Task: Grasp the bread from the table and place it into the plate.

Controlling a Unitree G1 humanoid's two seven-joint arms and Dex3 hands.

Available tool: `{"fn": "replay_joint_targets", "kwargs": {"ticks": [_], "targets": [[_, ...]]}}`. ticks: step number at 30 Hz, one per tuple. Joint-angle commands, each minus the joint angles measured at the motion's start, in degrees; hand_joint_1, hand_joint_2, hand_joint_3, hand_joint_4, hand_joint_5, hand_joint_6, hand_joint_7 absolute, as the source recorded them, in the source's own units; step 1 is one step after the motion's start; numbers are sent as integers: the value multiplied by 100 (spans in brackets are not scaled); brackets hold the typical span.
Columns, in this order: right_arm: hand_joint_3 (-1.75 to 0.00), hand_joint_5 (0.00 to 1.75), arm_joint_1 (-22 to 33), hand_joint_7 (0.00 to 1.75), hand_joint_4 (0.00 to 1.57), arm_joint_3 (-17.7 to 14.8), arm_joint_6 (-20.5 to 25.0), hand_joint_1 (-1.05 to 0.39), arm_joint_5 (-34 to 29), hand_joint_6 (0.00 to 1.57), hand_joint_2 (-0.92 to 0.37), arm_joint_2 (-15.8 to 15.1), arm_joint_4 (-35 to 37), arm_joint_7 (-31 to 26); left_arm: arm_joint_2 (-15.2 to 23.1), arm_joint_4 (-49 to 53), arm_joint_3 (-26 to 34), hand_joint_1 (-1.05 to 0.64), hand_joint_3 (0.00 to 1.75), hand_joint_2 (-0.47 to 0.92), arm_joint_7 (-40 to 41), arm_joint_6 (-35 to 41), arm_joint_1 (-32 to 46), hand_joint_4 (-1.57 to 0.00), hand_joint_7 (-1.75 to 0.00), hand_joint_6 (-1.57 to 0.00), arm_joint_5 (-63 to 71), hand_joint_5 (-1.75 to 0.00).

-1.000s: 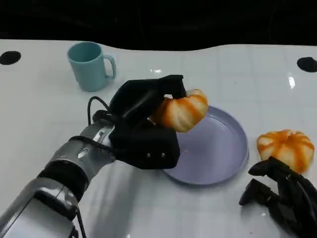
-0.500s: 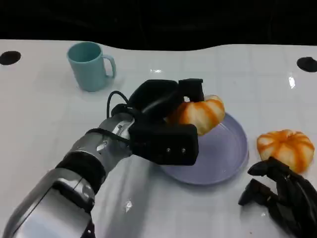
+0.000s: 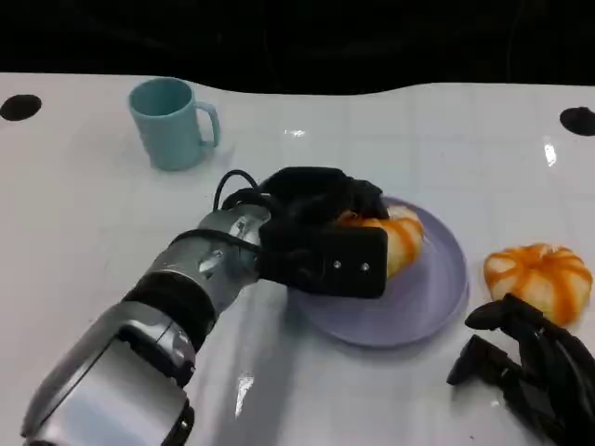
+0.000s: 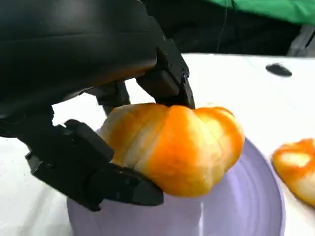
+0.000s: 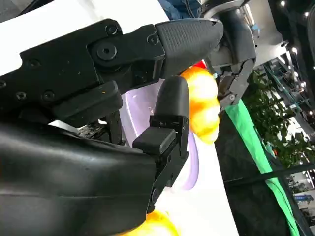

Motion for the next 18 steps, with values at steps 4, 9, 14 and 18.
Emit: {"fn": "replay_joint_targets", "kwargs": {"ticks": [4, 9, 14, 18], "targets": [[-22, 151, 76, 119, 66, -54, 30, -52, 59, 59, -92, -69, 51, 99, 186, -106, -98, -91, 62, 92, -499, 94, -222, -2, 0, -20, 59, -32], [-23, 149, 92, 118, 66, -39, 34, -52, 11, 60, -92, -76, 16, 59, 262, -127, -147, -102, 75, 92, -560, 119, -236, 0, -1, -19, 70, -24], [-23, 149, 89, 118, 67, -52, 31, -52, 23, 61, -92, -67, 23, 44, 347, -211, -91, -101, 75, 92, -643, 86, -221, -3, -3, -23, -4, -25], [-23, 148, 117, 117, 68, -18, 65, -54, -61, 62, -92, -95, -43, -70, 472, -388, 21, -98, 72, 92, -681, -43, -119, -7, -5, -28, -150, -28]]}}
